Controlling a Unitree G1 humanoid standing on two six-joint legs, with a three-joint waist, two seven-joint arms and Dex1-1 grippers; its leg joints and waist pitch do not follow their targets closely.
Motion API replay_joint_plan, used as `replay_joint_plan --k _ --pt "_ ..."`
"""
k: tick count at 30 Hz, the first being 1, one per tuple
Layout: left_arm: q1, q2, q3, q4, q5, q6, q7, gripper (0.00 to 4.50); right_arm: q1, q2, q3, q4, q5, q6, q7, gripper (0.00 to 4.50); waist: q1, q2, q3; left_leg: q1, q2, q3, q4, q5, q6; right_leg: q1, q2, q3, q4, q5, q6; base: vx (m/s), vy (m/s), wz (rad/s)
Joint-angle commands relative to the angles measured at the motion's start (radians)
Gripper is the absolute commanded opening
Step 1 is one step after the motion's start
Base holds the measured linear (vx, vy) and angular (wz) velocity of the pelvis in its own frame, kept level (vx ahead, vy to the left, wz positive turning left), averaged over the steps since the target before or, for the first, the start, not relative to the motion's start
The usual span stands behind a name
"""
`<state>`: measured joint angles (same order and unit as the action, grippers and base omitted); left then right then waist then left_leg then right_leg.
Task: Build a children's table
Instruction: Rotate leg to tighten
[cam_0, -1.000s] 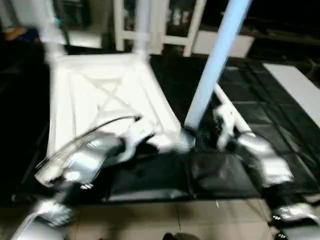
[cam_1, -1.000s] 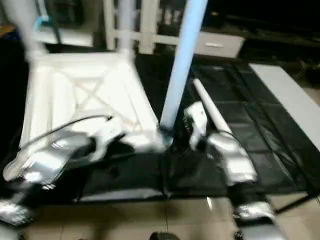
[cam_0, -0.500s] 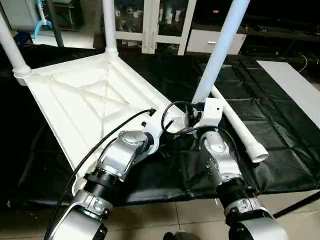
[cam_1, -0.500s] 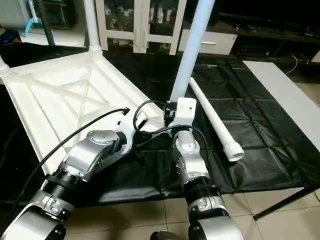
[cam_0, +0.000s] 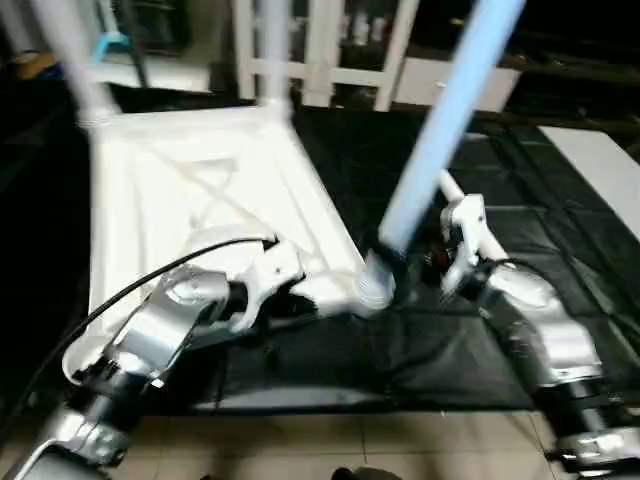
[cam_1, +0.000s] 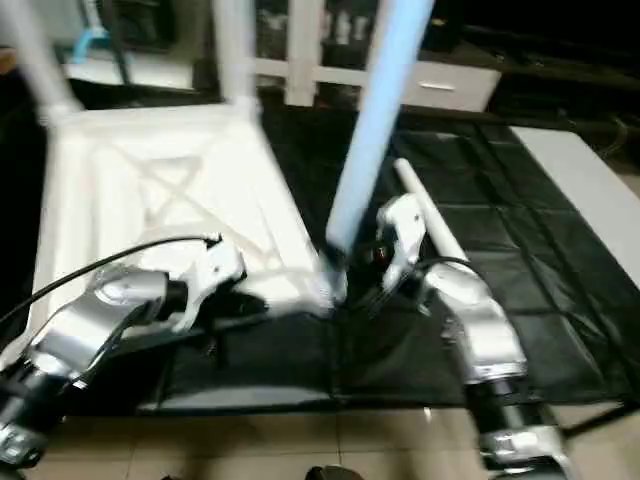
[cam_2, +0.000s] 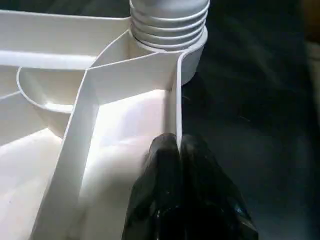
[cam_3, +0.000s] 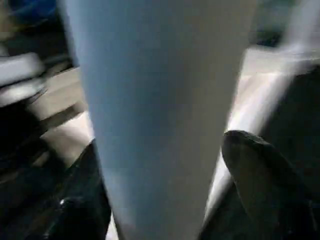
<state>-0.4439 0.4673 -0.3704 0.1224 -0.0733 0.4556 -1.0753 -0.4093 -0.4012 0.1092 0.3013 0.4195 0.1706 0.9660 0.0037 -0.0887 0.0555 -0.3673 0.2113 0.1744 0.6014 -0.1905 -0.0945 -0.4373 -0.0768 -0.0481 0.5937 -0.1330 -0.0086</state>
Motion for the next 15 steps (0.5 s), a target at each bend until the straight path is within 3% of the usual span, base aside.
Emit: replay_joint_plan --k 1,5,10,15 --pt "0.008 0.002 -0.053 -0.063 -0.069 0.004 -0.1 0.0 0.008 -0.073 0.014 0.053 -0.026 0.032 0.105 3.32 -0.003 0.011 -0.058 0.014 0.017 0.01 -0.073 -0.291 0.05 0.047 -0.033 0.03 -0.068 -0.347 -0.198 0.0 0.0 0.0" --pt "0.011 0.022 -0.062 -0.078 -0.081 -0.003 -0.154 0.0 0.0 -0.125 0.043 0.075 -0.013 0.074 0.199 3.32 0.0 0.007 -0.058 0.008 0.014 0.006 -0.073 -0.295 0.044 0.05 -0.035 0.034 -0.072 -0.396 -0.171 0.0 0.0 0.0" --pt "0.003 0.017 -0.052 -0.064 -0.068 -0.016 -0.156 0.0 -0.031 -0.131 0.069 0.104 -0.031 0.059 0.256 3.32 0.001 0.0 -0.061 0.003 0.013 0.003 -0.071 -0.282 0.038 0.051 -0.038 0.032 -0.078 -0.454 -0.139 0.0 0.0 0.0" --pt "0.002 0.026 -0.056 -0.07 -0.076 -0.011 -0.156 0.0 -0.048 -0.121 0.064 0.127 -0.035 0.048 0.282 3.18 0.003 0.001 -0.065 0.002 0.014 0.004 -0.07 -0.248 0.043 0.053 -0.036 0.032 -0.07 -0.394 -0.157 0.0 0.0 0.0"
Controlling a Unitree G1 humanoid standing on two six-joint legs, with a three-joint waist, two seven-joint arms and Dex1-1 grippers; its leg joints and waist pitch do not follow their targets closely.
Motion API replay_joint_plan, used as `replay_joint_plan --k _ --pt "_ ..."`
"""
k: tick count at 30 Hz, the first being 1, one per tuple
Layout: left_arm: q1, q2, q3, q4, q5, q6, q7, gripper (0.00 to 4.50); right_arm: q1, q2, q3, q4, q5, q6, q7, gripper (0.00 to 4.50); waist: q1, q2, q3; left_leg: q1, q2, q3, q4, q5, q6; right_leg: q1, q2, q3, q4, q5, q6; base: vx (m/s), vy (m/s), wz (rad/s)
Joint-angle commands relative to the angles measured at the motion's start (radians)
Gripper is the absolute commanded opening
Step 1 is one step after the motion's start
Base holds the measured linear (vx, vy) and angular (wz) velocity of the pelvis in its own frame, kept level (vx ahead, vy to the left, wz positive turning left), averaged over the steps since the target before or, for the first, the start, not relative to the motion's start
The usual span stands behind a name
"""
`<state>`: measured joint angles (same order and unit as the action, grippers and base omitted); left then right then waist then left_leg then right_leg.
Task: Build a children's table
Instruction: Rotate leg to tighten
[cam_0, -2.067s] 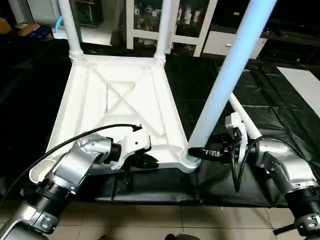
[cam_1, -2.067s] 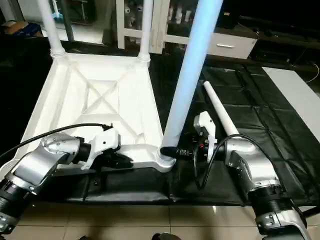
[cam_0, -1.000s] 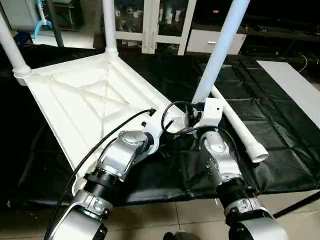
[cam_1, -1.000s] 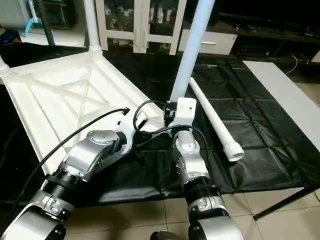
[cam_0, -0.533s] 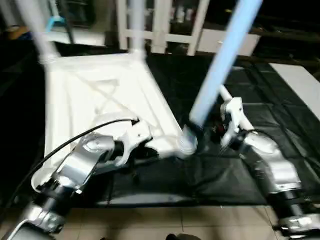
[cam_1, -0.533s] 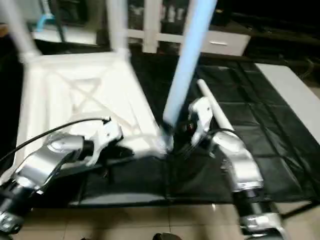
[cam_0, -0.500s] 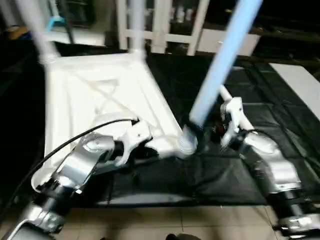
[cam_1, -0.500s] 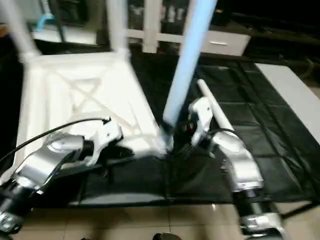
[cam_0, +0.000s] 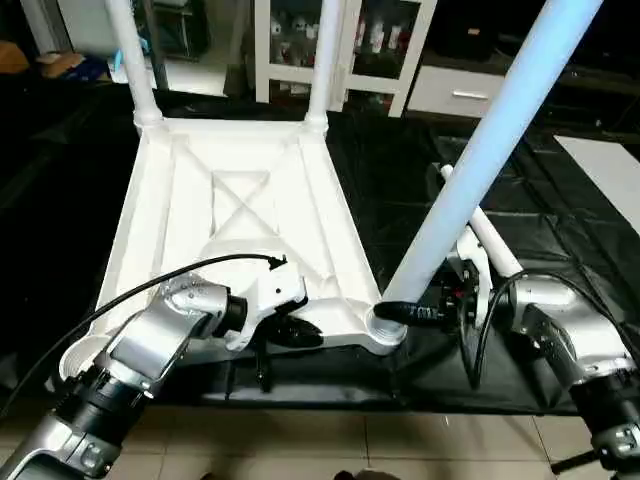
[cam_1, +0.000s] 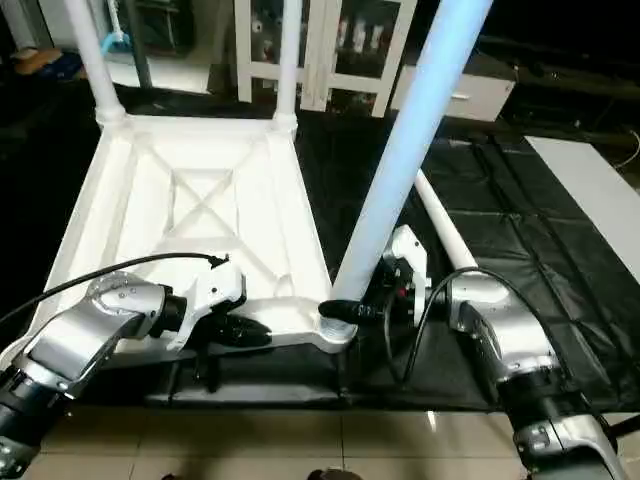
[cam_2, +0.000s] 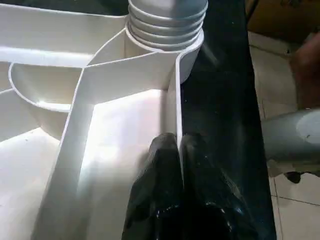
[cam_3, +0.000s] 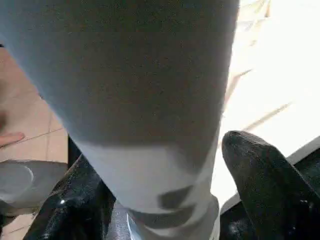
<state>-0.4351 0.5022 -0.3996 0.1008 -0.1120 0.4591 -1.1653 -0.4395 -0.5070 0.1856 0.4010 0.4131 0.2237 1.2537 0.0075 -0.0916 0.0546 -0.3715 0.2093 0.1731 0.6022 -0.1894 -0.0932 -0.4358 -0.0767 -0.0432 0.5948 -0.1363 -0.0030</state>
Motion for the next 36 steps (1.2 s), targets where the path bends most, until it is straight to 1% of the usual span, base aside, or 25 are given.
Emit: replay_joint_plan --k 1,4,8,9,11,12,13,14,15,16,17,18,20,22,23,24,26,28,29,30,32,33,34,35,36 --pt "-0.006 -0.007 -0.028 -0.048 -0.038 -0.014 -0.066 0.0 -0.018 -0.015 -0.012 0.028 -0.027 -0.002 -0.003 3.18 -0.001 0.004 -0.064 0.004 0.016 0.005 -0.071 -0.244 0.043 0.052 -0.036 0.027 -0.071 -0.382 -0.165 0.0 0.0 0.0" --pt "-0.006 -0.002 -0.028 -0.048 -0.041 -0.016 -0.069 0.0 -0.023 -0.008 -0.017 0.038 -0.026 -0.003 -0.003 2.84 -0.002 0.004 -0.065 0.003 0.016 0.005 -0.071 -0.234 0.046 0.055 -0.037 0.026 -0.068 -0.365 -0.173 0.0 0.0 0.0" --pt "-0.007 -0.003 -0.023 -0.041 -0.028 0.001 -0.049 0.0 -0.027 0.016 -0.028 0.073 -0.061 -0.028 -0.086 2.63 -0.004 0.005 -0.065 0.003 0.016 0.004 -0.071 -0.251 0.035 0.053 -0.038 0.025 -0.071 -0.398 -0.164 0.0 0.0 0.0" --pt "-0.033 -0.054 0.009 0.018 0.009 0.04 0.075 0.0 -0.031 0.066 -0.057 0.118 -0.108 -0.059 -0.272 2.44 -0.007 0.008 -0.063 0.005 0.015 0.004 -0.072 -0.262 0.024 0.049 -0.037 0.025 -0.073 -0.42 -0.158 0.0 0.0 0.0" --pt "-0.046 -0.079 0.024 0.046 0.024 0.053 0.131 0.0 -0.034 0.088 -0.072 0.136 -0.126 -0.067 -0.35 2.41 -0.013 0.006 -0.061 0.005 0.011 0.003 -0.072 -0.281 0.004 0.047 -0.034 0.022 -0.079 -0.471 -0.137 0.0 0.0 0.0" --pt "-0.057 -0.101 0.037 0.069 0.035 0.065 0.178 0.0 -0.035 0.107 -0.084 0.15 -0.138 -0.067 -0.419 2.37 -0.02 0.006 -0.062 0.004 0.008 -0.003 -0.071 -0.312 -0.016 0.047 -0.037 0.017 -0.087 -0.547 -0.103 0.0 0.0 0.0" --pt "-0.07 -0.128 0.057 0.098 0.048 0.076 0.243 0.0 -0.035 0.133 -0.101 0.161 -0.151 -0.064 -0.51 2.26 -0.026 0.005 -0.064 0.0 0.005 -0.007 -0.072 -0.323 -0.023 0.05 -0.036 0.013 -0.09 -0.568 -0.086 0.0 0.0 0.0" --pt "-0.099 -0.194 0.111 0.157 0.063 0.11 0.389 0.0 -0.031 0.189 -0.137 0.163 -0.163 -0.033 -0.681 2.26 -0.03 0.01 -0.064 -0.001 0.004 -0.007 -0.071 -0.327 -0.028 0.049 -0.034 0.014 -0.089 -0.567 -0.082 0.0 0.0 0.0" --pt "-0.124 -0.255 0.167 0.206 0.07 0.146 0.526 0.0 -0.023 0.242 -0.161 0.157 -0.191 -0.011 -0.845 2.12 -0.035 0.007 -0.062 -0.001 0.003 -0.006 -0.07 -0.328 -0.033 0.044 -0.033 0.013 -0.094 -0.575 -0.073 0.0 0.0 0.0" --pt "-0.14 -0.29 0.199 0.235 0.075 0.155 0.607 0.0 -0.015 0.284 -0.178 0.149 -0.212 -0.001 -0.964 1.99 -0.038 0.006 -0.071 0.001 -0.002 -0.012 -0.065 -0.33 -0.04 0.048 -0.034 0.005 -0.094 -0.594 -0.049 0.0 0.0 0.0" --pt "-0.147 -0.303 0.209 0.248 0.078 0.153 0.641 0.0 -0.012 0.315 -0.193 0.148 -0.213 0.002 -1.03 1.99 -0.039 0.013 -0.069 0.001 -0.004 -0.01 -0.065 -0.33 -0.036 0.045 -0.032 0.007 -0.096 -0.585 -0.046 0.0 0.0 0.0" --pt "-0.158 -0.323 0.224 0.267 0.084 0.148 0.691 0.0 -0.008 0.365 -0.219 0.148 -0.213 0.004 -1.131 1.96 -0.045 0.012 -0.068 0.005 -0.006 -0.008 -0.065 -0.347 -0.029 0.035 -0.03 0.005 -0.104 -0.586 -0.041 0.0 0.0 0.0" --pt "-0.17 -0.344 0.222 0.289 0.089 0.13 0.723 0.0 -0.013 0.44 -0.223 0.164 -0.229 -0.031 -1.241 1.93 -0.047 0.011 -0.071 0.008 -0.009 -0.01 -0.063 -0.371 -0.016 0.036 -0.029 -0.001 -0.108 -0.598 -0.03 0.0 0.0 0.0" --pt "-0.176 -0.355 0.219 0.296 0.091 0.127 0.731 0.0 -0.021 0.477 -0.213 0.177 -0.245 -0.057 -1.284 1.9 -0.051 0.016 -0.07 0.008 -0.006 -0.01 -0.065 -0.386 -0.004 0.034 -0.029 -0.001 -0.11 -0.582 -0.035 0.0 0.0 0.0" --pt "-0.18 -0.36 0.216 0.297 0.095 0.125 0.734 0.0 -0.03 0.503 -0.201 0.189 -0.259 -0.079 -1.306 1.9 -0.055 0.026 -0.069 0.006 -0.002 -0.012 -0.07 -0.394 -0.005 0.035 -0.031 -0.002 -0.109 -0.553 -0.045 0.0 0.0 0.0" --pt "-0.189 -0.37 0.22 0.304 0.104 0.125 0.739 0.0 -0.056 0.534 -0.181 0.224 -0.267 -0.119 -1.309 1.89 -0.059 0.025 -0.073 0.003 -0.001 -0.014 -0.072 -0.388 -0.004 0.042 -0.032 -0.004 -0.104 -0.512 -0.06 0.0 0.0 0.0" --pt "-0.201 -0.378 0.221 0.321 0.115 0.121 0.752 0.0 -0.065 0.562 -0.197 0.229 -0.245 -0.145 -1.292 1.89 -0.06 0.027 -0.072 0.001 0.001 -0.012 -0.076 -0.375 0.002 0.045 -0.032 -0.001 -0.098 -0.446 -0.086 0.0 0.0 0.0" --pt "-0.201 -0.368 0.208 0.322 0.121 0.117 0.75 0.0 -0.057 0.573 -0.198 0.203 -0.209 -0.137 -1.21 1.89 -0.058 0.028 -0.071 0.004 0.001 -0.009 -0.076 -0.38 0.009 0.045 -0.032 0.0 -0.096 -0.424 -0.098 0.0 0.0 0.0" --pt "-0.198 -0.362 0.201 0.319 0.123 0.116 0.748 0.0 -0.051 0.574 -0.194 0.189 -0.195 -0.129 -1.166 1.89 -0.056 0.028 -0.071 0.001 0.002 -0.009 -0.077 -0.377 0.015 0.05 -0.033 0.002 -0.094 -0.408 -0.104 0.0 0.0 0.0" --pt "-0.193 -0.347 0.187 0.312 0.124 0.108 0.733 0.0 -0.04 0.557 -0.165 0.162 -0.198 -0.115 -1.107 2.44 -0.054 0.028 -0.072 0.001 0.003 -0.008 -0.078 -0.368 0.02 0.052 -0.033 0.003 -0.091 -0.39 -0.112 0.0 0.0 0.0" --pt "-0.179 -0.318 0.159 0.293 0.125 0.101 0.686 0.0 -0.014 0.519 -0.15 0.111 -0.205 -0.137 -1.065 2.58 -0.047 0.024 -0.074 0.001 0.004 -0.005 -0.076 -0.34 0.029 0.056 -0.036 0.006 -0.089 -0.364 -0.117 0.0 0.0 0.0" --pt "-0.169 -0.298 0.14 0.282 0.127 0.077 0.649 0.0 -0.003 0.496 -0.154 0.083 -0.192 -0.132 -1.036 2.61 -0.048 0.023 -0.073 -0.007 0.003 -0.006 -0.078 -0.325 0.039 0.062 -0.035 0.006 -0.089 -0.355 -0.118 0.0 0.0 0.0" --pt "-0.156 -0.279 0.122 0.268 0.125 0.057 0.607 0.0 0.004 0.472 -0.159 0.065 -0.189 -0.135 -1.023 2.68 -0.057 0.021 -0.073 -0.028 0.001 -0.013 -0.085 -0.301 0.033 0.079 -0.038 0.001 -0.082 -0.387 -0.098 0.0 0.0 0.0" --pt "-0.15 -0.27 0.113 0.262 0.125 0.046 0.586 0.0 0.008 0.461 -0.161 0.058 -0.19 -0.136 -1.017 2.8 -0.056 0.027 -0.075 -0.025 0.002 -0.014 -0.084 -0.294 0.026 0.078 -0.041 0.002 -0.084 -0.398 -0.094 0.0 -0.017 -0.19" --pt "-0.111 -0.216 0.067 0.21 0.128 0.038 0.49 0.0 0.022 0.406 -0.159 0.026 -0.158 -0.092 -0.917 2.92 -0.057 0.028 -0.078 -0.013 0.005 -0.015 -0.079 -0.291 0.023 0.069 -0.043 0.003 -0.086 -0.387 -0.104 0.0 0.0 0.0"
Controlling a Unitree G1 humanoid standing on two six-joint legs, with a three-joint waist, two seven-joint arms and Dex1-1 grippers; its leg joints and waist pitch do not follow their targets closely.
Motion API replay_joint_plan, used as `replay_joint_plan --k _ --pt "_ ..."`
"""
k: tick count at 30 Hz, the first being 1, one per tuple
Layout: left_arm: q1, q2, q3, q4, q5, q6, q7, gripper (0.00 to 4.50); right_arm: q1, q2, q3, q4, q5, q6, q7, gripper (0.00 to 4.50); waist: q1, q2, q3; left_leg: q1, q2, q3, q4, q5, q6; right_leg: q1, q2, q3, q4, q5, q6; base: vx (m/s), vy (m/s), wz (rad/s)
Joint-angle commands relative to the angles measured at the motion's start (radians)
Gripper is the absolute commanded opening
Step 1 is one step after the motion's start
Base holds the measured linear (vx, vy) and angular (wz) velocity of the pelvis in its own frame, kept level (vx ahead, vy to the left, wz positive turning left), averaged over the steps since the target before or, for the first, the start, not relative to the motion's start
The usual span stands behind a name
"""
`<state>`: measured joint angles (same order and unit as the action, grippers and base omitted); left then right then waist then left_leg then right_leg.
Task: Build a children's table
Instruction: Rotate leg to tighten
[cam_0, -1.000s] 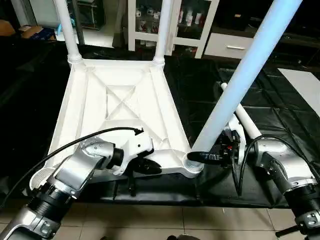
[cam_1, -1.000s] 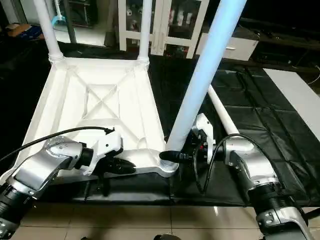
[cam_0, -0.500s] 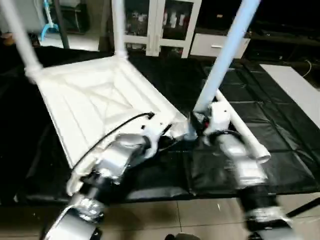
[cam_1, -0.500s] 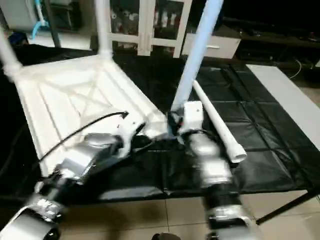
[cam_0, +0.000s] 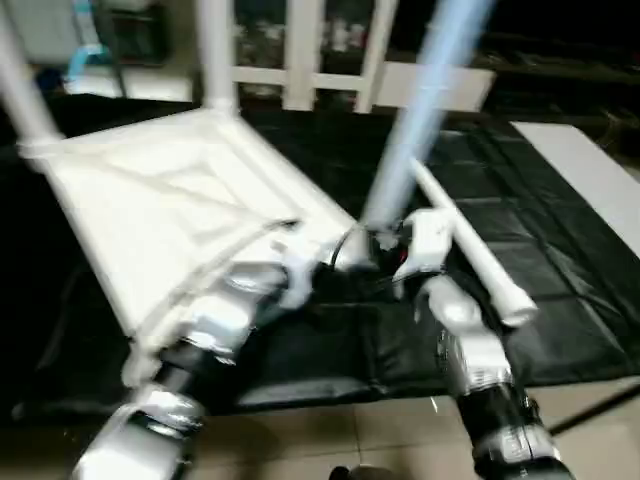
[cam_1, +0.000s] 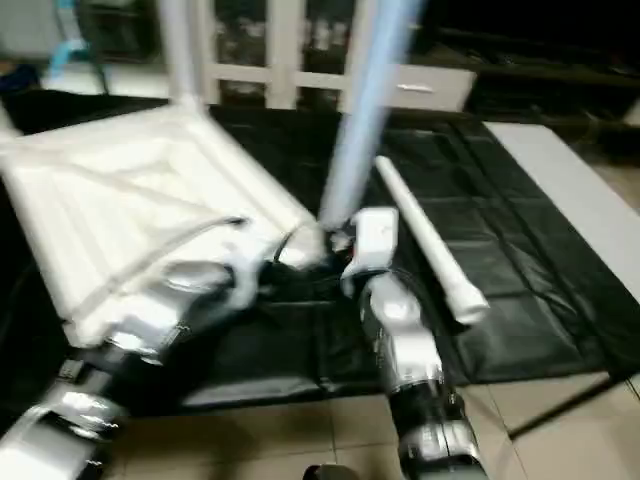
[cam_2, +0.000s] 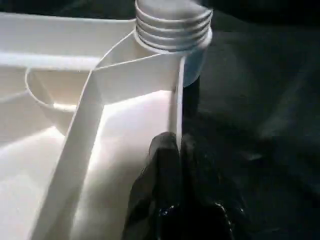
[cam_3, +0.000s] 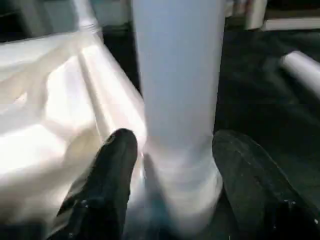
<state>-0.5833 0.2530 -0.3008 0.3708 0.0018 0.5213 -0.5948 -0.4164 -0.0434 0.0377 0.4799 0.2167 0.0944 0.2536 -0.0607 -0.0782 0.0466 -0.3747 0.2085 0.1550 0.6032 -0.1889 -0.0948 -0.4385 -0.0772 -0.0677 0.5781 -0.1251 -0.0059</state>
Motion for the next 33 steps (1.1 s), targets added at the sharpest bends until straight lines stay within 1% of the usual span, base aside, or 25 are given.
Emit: replay_joint_plan --k 1,2,3,4,5,6,7,8,9,10,11,12,13,14,15,16,17,19,22,24,26,28,29,31,33 --pt "0.044 0.041 -0.038 -0.069 0.014 -0.028 -0.096 0.0 0.002 -0.066 -0.011 -0.059 0.047 0.049 0.102 2.92 0.013 0.015 -0.071 -0.007 0.007 0.002 -0.079 -0.288 0.03 0.075 -0.042 0.027 -0.066 -0.376 -0.111 0.0 0.0 0.0" --pt "0.083 0.085 -0.065 -0.127 -0.009 -0.035 -0.192 0.0 0.018 -0.129 0.004 -0.096 0.079 0.097 0.223 3.07 0.017 0.017 -0.068 0.0 0.012 0.007 -0.078 -0.28 0.039 0.068 -0.04 0.031 -0.065 -0.339 -0.136 0.0 0.0 0.0" --pt "0.105 0.11 -0.079 -0.16 -0.025 -0.05 -0.251 0.0 0.027 -0.179 0.024 -0.115 0.083 0.108 0.311 3.15 0.02 0.016 -0.067 0.003 0.015 0.013 -0.075 -0.264 0.051 0.064 -0.038 0.035 -0.06 -0.293 -0.166 0.059 -0.013 0.09" --pt "0.105 0.11 -0.079 -0.16 -0.025 -0.05 -0.251 0.0 0.027 -0.179 0.024 -0.115 0.083 0.108 0.311 3.25 0.025 0.018 -0.069 0.006 0.014 0.015 -0.074 -0.251 0.055 0.064 -0.038 0.034 -0.056 -0.27 -0.183 0.059 -0.013 0.09" --pt "0.124 0.13 -0.086 -0.186 -0.046 -0.08 -0.306 0.0 0.037 -0.226 0.035 -0.133 0.09 0.107 0.394 3.25 0.03 0.016 -0.073 0.007 0.014 0.017 -0.072 -0.212 0.068 0.069 -0.037 0.035 -0.05 -0.212 -0.209 0.065 0.001 0.08" --pt "0.147 0.164 -0.102 -0.221 -0.068 -0.12 -0.372 0.0 0.045 -0.288 0.032 -0.153 0.109 0.116 0.515 3.25 0.033 0.013 -0.069 0.003 0.015 0.019 -0.073 -0.199 0.085 0.07 -0.037 0.036 -0.045 -0.191 -0.223 0.0 0.0 0.0" --pt "0.151 0.171 -0.106 -0.227 -0.072 -0.127 -0.383 0.0 0.045 -0.3 0.029 -0.155 0.113 0.114 0.539 3.25 0.042 0.018 -0.069 0.007 0.017 0.02 -0.073 -0.2 0.089 0.069 -0.039 0.036 -0.046 -0.201 -0.225 0.0 0.0 0.0" --pt "0.158 0.183 -0.112 -0.236 -0.078 -0.133 -0.401 0.0 0.043 -0.323 0.024 -0.154 0.119 0.101 0.58 3.25 0.042 0.018 -0.069 0.007 0.017 0.02 -0.073 -0.2 0.089 0.069 -0.039 0.036 -0.046 -0.201 -0.225 0.0 0.0 0.0" --pt "0.162 0.195 -0.119 -0.244 -0.092 -0.14 -0.418 0.0 0.038 -0.349 0.015 -0.155 0.143 0.108 0.633 3.25 0.048 0.015 -0.066 0.013 0.018 0.024 -0.074 -0.217 0.084 0.062 -0.036 0.036 -0.048 -0.227 -0.228 0.0 0.0 0.0" --pt "0.163 0.197 -0.119 -0.248 -0.101 -0.141 -0.426 0.0 0.036 -0.356 0.012 -0.156 0.156 0.122 0.654 3.25 0.052 0.014 -0.064 0.016 0.018 0.025 -0.075 -0.239 0.075 0.061 -0.035 0.036 -0.051 -0.264 -0.222 0.0 0.0 0.0" --pt "0.164 0.198 -0.118 -0.251 -0.109 -0.14 -0.433 0.0 0.036 -0.366 0.014 -0.16 0.169 0.133 0.681 3.25 0.053 0.012 -0.063 0.015 0.018 0.025 -0.076 -0.248 0.071 0.062 -0.036 0.036 -0.053 -0.282 -0.217 0.0 0.0 0.0" --pt "0.167 0.199 -0.117 -0.261 -0.119 -0.139 -0.448 0.0 0.035 -0.38 0.017 -0.166 0.191 0.15 0.724 3.25 0.057 0.012 -0.062 0.017 0.019 0.026 -0.077 -0.267 0.06 0.061 -0.036 0.036 -0.056 -0.318 -0.204 0.0 0.0 0.0" --pt "0.17 0.203 -0.117 -0.274 -0.127 -0.132 -0.467 0.0 0.033 -0.408 0.033 -0.177 0.217 0.176 0.801 3.25 0.059 0.011 -0.063 0.017 0.02 0.025 -0.077 -0.278 0.056 0.061 -0.037 0.037 -0.058 -0.34 -0.193 0.0 0.0 0.0" --pt "0.17 0.203 -0.118 -0.276 -0.128 -0.132 -0.469 0.0 0.033 -0.412 0.036 -0.178 0.219 0.178 0.813 3.25 0.059 0.011 -0.063 0.017 0.02 0.025 -0.077 -0.278 0.056 0.061 -0.037 0.037 -0.058 -0.34 -0.193 0.0 0.0 0.0" --pt "0.174 0.203 -0.113 -0.287 -0.129 -0.131 -0.487 0.0 0.026 -0.432 0.056 -0.178 0.228 0.193 0.874 3.25 0.064 0.012 -0.063 0.019 0.021 0.026 -0.077 -0.277 0.054 0.058 -0.037 0.037 -0.059 -0.346 -0.184 0.0 0.0 0.0" --pt "0.174 0.203 -0.113 -0.287 -0.129 -0.131 -0.487 0.0 0.026 -0.432 0.056 -0.178 0.228 0.193 0.874 3.25 0.066 0.013 -0.063 0.022 0.022 0.026 -0.076 -0.278 0.054 0.056 -0.038 0.037 -0.06 -0.346 -0.185 0.0 0.0 0.0" --pt "0.174 0.203 -0.113 -0.29 -0.129 -0.133 -0.496 0.0 0.021 -0.437 0.065 -0.175 0.227 0.196 0.901 3.25 0.068 0.012 -0.062 0.022 0.021 0.028 -0.076 -0.278 0.053 0.054 -0.038 0.039 -0.061 -0.351 -0.185 0.0 0.0 0.0" --pt "0.174 0.202 -0.112 -0.293 -0.134 -0.138 -0.513 0.0 0.011 -0.443 0.078 -0.17 0.224 0.201 0.95 3.25 0.07 0.01 -0.062 0.018 0.02 0.027 -0.076 -0.276 0.049 0.056 -0.039 0.038 -0.061 -0.371 -0.178 0.0 0.0 0.0" --pt "0.171 0.205 -0.117 -0.294 -0.137 -0.141 -0.524 0.0 -0.013 -0.436 0.087 -0.135 0.194 0.176 0.979 3.25 0.073 0.01 -0.063 0.013 0.019 0.024 -0.077 -0.27 0.039 0.059 -0.041 0.037 -0.061 -0.387 -0.165 0.0 0.0 0.0" --pt "0.168 0.206 -0.118 -0.291 -0.135 -0.143 -0.524 0.0 -0.03 -0.428 0.086 -0.111 0.185 0.162 0.971 3.0 0.072 0.008 -0.065 0.011 0.018 0.023 -0.076 -0.263 0.035 0.06 -0.041 0.036 -0.059 -0.387 -0.165 0.0 0.0 0.0" --pt "0.168 0.207 -0.117 -0.291 -0.136 -0.144 -0.525 0.0 -0.038 -0.434 0.096 -0.101 0.182 0.17 0.984 2.88 0.073 0.009 -0.065 0.012 0.018 0.023 -0.076 -0.264 0.034 0.06 -0.041 0.036 -0.06 -0.391 -0.161 0.0 0.0 0.0" --pt "0.168 0.211 -0.117 -0.292 -0.134 -0.142 -0.531 0.0 -0.04 -0.447 0.105 -0.102 0.182 0.177 1.001 2.66 0.073 0.009 -0.065 0.012 0.018 0.022 -0.076 -0.263 0.036 0.061 -0.04 0.035 -0.06 -0.387 -0.16 0.0 0.0 0.0" --pt "0.17 0.215 -0.114 -0.29 -0.128 -0.144 -0.537 0.0 -0.038 -0.461 0.114 -0.101 0.179 0.178 1.022 2.66 0.074 0.009 -0.066 0.011 0.018 0.022 -0.076 -0.256 0.038 0.061 -0.041 0.035 -0.059 -0.378 -0.162 0.0 0.0 0.0" --pt "0.172 0.217 -0.113 -0.289 -0.125 -0.144 -0.54 0.0 -0.037 -0.467 0.117 -0.099 0.174 0.179 1.032 2.48 0.074 0.008 -0.066 0.01 0.018 0.023 -0.075 -0.25 0.04 0.062 -0.04 0.035 -0.058 -0.368 -0.166 0.0 0.0 0.0" --pt "0.175 0.219 -0.114 -0.291 -0.122 -0.143 -0.548 0.0 -0.035 -0.479 0.122 -0.094 0.162 0.175 1.054 2.28 0.075 0.01 -0.067 0.011 0.018 0.024 -0.074 -0.243 0.043 0.062 -0.04 0.035 -0.057 -0.352 -0.172 0.0 0.0 0.0"
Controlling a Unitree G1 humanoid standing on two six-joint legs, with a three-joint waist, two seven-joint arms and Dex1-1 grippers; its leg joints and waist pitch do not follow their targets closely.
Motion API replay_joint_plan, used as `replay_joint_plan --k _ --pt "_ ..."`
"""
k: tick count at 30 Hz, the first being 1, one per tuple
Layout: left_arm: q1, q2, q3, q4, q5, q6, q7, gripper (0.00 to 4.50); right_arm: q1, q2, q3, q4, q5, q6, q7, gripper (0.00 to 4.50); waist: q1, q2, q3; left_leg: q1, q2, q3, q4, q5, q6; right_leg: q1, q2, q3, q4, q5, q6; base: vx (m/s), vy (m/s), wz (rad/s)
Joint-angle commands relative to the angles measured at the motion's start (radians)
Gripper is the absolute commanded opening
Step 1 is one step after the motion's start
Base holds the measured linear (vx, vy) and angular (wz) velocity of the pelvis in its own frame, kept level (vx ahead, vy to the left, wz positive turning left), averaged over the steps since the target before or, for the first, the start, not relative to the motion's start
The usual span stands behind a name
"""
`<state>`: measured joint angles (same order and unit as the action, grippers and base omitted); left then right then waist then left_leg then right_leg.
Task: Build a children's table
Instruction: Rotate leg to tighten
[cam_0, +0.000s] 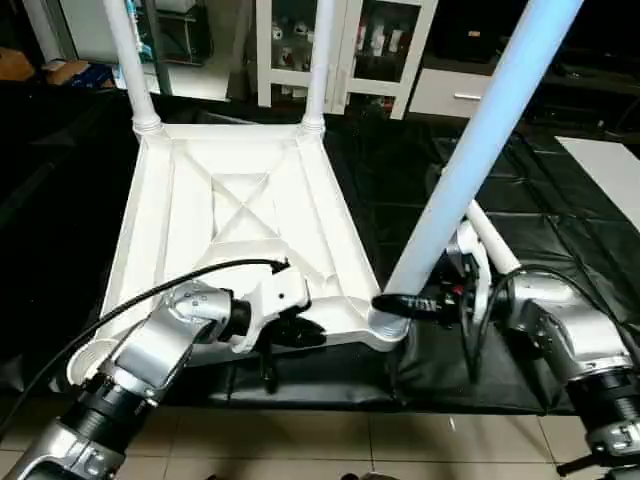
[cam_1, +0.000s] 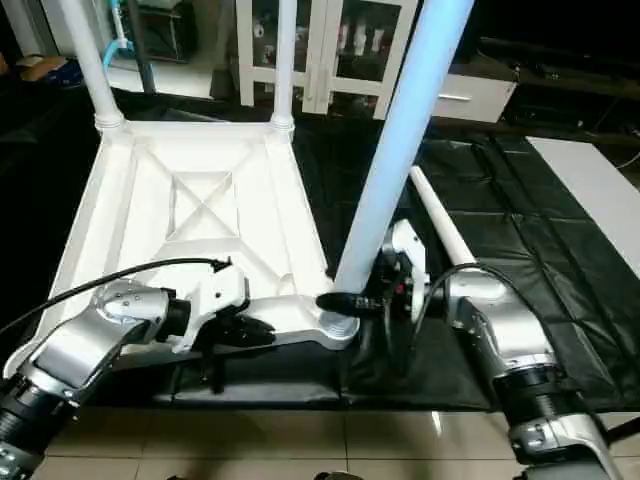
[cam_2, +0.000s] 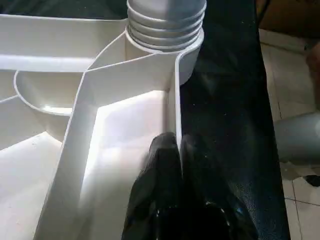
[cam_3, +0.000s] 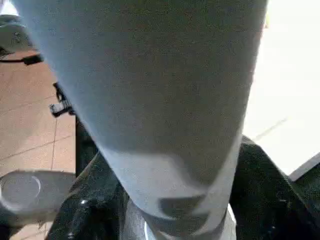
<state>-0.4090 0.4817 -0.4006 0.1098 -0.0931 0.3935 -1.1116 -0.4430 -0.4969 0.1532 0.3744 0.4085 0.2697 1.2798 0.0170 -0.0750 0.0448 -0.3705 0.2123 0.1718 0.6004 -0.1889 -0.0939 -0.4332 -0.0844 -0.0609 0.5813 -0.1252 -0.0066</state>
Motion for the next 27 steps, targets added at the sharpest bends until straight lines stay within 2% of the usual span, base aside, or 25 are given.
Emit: replay_joint_plan --k 1,4,8,10,11,12,13,14,15,16,17,18,19,20,21,22,23,24,25,26,27 --pt "0.0 -0.009 -0.014 -0.03 -0.027 -0.015 -0.031 0.0 -0.009 -0.026 0.006 0.012 -0.029 -0.001 0.028 2.28 -0.003 0.007 -0.066 0.006 0.014 0.007 -0.07 -0.24 0.043 0.057 -0.033 0.029 -0.059 -0.347 -0.174 0.0 0.0 0.0" --pt "0.0 -0.007 -0.017 -0.027 -0.022 -0.016 -0.033 0.0 -0.011 -0.023 0.003 0.024 -0.035 -0.005 0.033 2.1 -0.001 0.009 -0.065 0.006 0.014 0.007 -0.071 -0.241 0.042 0.057 -0.033 0.028 -0.057 -0.347 -0.176 0.0 0.0 0.0" --pt "-0.015 -0.032 -0.013 -0.002 0.009 0.005 0.032 0.0 -0.003 0.032 -0.025 0.048 -0.052 -0.024 -0.096 2.06 -0.003 0.007 -0.063 0.007 0.013 0.006 -0.072 -0.27 0.032 0.055 -0.033 0.026 -0.064 -0.402 -0.158 0.0 0.0 0.0" --pt "-0.032 -0.063 0.003 0.025 0.029 0.038 0.102 0.0 0.006 0.065 -0.03 0.067 -0.083 -0.043 -0.204 2.03 -0.008 0.005 -0.06 0.006 0.011 0.005 -0.072 -0.296 0.019 0.052 -0.032 0.024 -0.07 -0.46 -0.137 0.0 0.0 0.0" --pt "-0.041 -0.077 0.011 0.036 0.037 0.062 0.133 0.0 0.008 0.083 -0.033 0.078 -0.105 -0.057 -0.268 2.03 -0.012 0.006 -0.059 0.01 0.008 0.004 -0.069 -0.313 0.009 0.046 -0.032 0.021 -0.077 -0.516 -0.115 0.0 0.0 0.0" --pt "-0.059 -0.107 0.029 0.06 0.054 0.09 0.202 0.0 0.013 0.118 -0.045 0.092 -0.134 -0.062 -0.377 2.02 -0.018 0.002 -0.058 0.007 0.006 0.001 -0.069 -0.325 0.001 0.046 -0.032 0.018 -0.082 -0.56 -0.092 0.0 0.0 0.0" --pt "-0.071 -0.128 0.042 0.076 0.066 0.11 0.25 0.0 0.017 0.142 -0.055 0.1 -0.154 -0.064 -0.452 1.98 -0.022 0.002 -0.056 0.007 0.004 -0.001 -0.069 -0.324 -0.005 0.045 -0.032 0.016 -0.086 -0.582 -0.08 0.0 0.0 0.0" --pt "-0.095 -0.174 0.082 0.108 0.075 0.169 0.349 0.0 0.017 0.189 -0.087 0.117 -0.181 -0.054 -0.613 1.96 -0.025 0.004 -0.055 0.009 0.0 -0.004 -0.067 -0.345 -0.011 0.042 -0.033 0.008 -0.097 -0.642 -0.053 -0.057 0.008 -0.07" --pt "-0.102 -0.19 0.098 0.121 0.073 0.179 0.379 0.0 0.016 0.203 -0.098 0.124 -0.193 -0.05 -0.673 1.94 -0.03 0.004 -0.054 0.008 -0.001 -0.005 -0.065 -0.356 -0.016 0.04 -0.032 0.004 -0.1 -0.663 -0.042 -0.062 0.016 -0.11" --pt "-0.129 -0.243 0.15 0.165 0.065 0.206 0.478 0.0 0.013 0.254 -0.139 0.148 -0.23 -0.043 -0.873 1.91 -0.044 -0.003 -0.053 0.002 -0.001 -0.01 -0.064 -0.374 -0.022 0.046 -0.032 -0.008 -0.108 -0.701 -0.019 -0.062 0.016 -0.11" --pt "-0.169 -0.313 0.221 0.236 0.048 0.216 0.609 0.0 0.006 0.342 -0.222 0.187 -0.251 -0.062 -1.167 1.91 -0.057 0.008 -0.054 0.007 -0.008 -0.014 -0.06 -0.395 -0.032 0.037 -0.03 -0.022 -0.121 -0.729 0.006 -0.069 0.03 -0.15" --pt "-0.191 -0.337 0.232 0.277 0.058 0.188 0.666 0.0 0.003 0.397 -0.249 0.205 -0.283 -0.099 -1.332 1.88 -0.074 0.011 -0.057 0.007 -0.009 -0.023 -0.055 -0.438 -0.04 0.044 -0.028 -0.057 -0.138 -0.75 0.036 -0.066 0.043 -0.16" --pt "-0.198 -0.343 0.228 0.29 0.063 0.175 0.676 0.0 -0.004 0.419 -0.241 0.216 -0.296 -0.118 -1.369 1.88 -0.078 0.019 -0.06 0.01 -0.002 -0.034 -0.062 -0.467 -0.035 0.061 -0.03 -0.076 -0.143 -0.723 0.038 -0.066 0.043 -0.16" --pt "-0.206 -0.352 0.226 0.304 0.066 0.166 0.685 0.0 -0.017 0.442 -0.224 0.235 -0.309 -0.139 -1.395 1.87 -0.084 0.048 -0.052 -0.002 0.032 -0.054 -0.1 -0.567 -0.011 0.093 -0.035 -0.073 -0.109 -0.579 0.006 -0.07 0.012 -0.12" --pt "-0.208 -0.355 0.225 0.308 0.066 0.164 0.688 0.0 -0.022 0.451 -0.218 0.242 -0.313 -0.146 -1.404 1.87 -0.075 0.056 -0.039 -0.015 0.076 -0.061 -0.159 -0.701 0.009 0.123 -0.023 -0.054 -0.002 -0.357 -0.042 -0.058 -0.029 0.03" --pt "-0.212 -0.359 0.221 0.313 0.07 0.159 0.689 0.0 -0.034 0.464 -0.209 0.261 -0.313 -0.161 -1.406 1.86 -0.063 0.055 -0.033 -0.007 0.084 -0.051 -0.177 -0.746 0.01 0.113 -0.021 -0.046 0.023 -0.275 -0.063 -0.058 -0.029 0.03" --pt "-0.214 -0.361 0.216 0.31 0.074 0.16 0.687 0.0 -0.05 0.48 -0.198 0.284 -0.308 -0.181 -1.398 1.86 -0.063 0.017 -0.023 0.03 0.057 -0.019 -0.154 -0.771 0.021 0.067 -0.017 -0.021 -0.022 -0.407 -0.06 0.027 -0.062 0.17" --pt "-0.215 -0.363 0.209 0.304 0.082 0.164 0.685 0.0 -0.069 0.5 -0.192 0.309 -0.298 -0.211 -1.376 1.86 -0.077 -0.009 -0.01 0.15 -0.048 0.014 0.042 -0.623 -0.016 -0.074 -0.019 -0.111 -0.237 -0.997 0.062 0.0 0.0 0.0" --pt "-0.214 -0.362 0.206 0.302 0.086 0.163 0.684 0.0 -0.075 0.507 -0.193 0.312 -0.29 -0.226 -1.356 1.86 -0.098 -0.01 -0.015 0.158 -0.065 0.02 0.109 -0.52 -0.012 -0.083 -0.056 -0.128 -0.264 -1.126 0.105 0.0 0.0 0.0" --pt "-0.214 -0.361 0.206 0.302 0.088 0.161 0.683 0.0 -0.077 0.512 -0.194 0.312 -0.285 -0.235 -1.343 1.86 -0.129 0.01 -0.041 0.036 -0.029 -0.007 0.049 -0.42 0.001 0.072 -0.097 -0.172 -0.217 -1.051 0.173 0.078 0.094 -0.34" --pt "-0.211 -0.357 0.206 0.298 0.098 0.17 0.681 0.0 -0.086 0.536 -0.208 0.302 -0.253 -0.257 -1.286 1.86 -0.106 0.067 -0.037 -0.006 0.057 -0.058 -0.067 -0.565 0.002 0.162 -0.092 -0.121 -0.05 -0.616 0.069 0.09 0.097 -0.29"
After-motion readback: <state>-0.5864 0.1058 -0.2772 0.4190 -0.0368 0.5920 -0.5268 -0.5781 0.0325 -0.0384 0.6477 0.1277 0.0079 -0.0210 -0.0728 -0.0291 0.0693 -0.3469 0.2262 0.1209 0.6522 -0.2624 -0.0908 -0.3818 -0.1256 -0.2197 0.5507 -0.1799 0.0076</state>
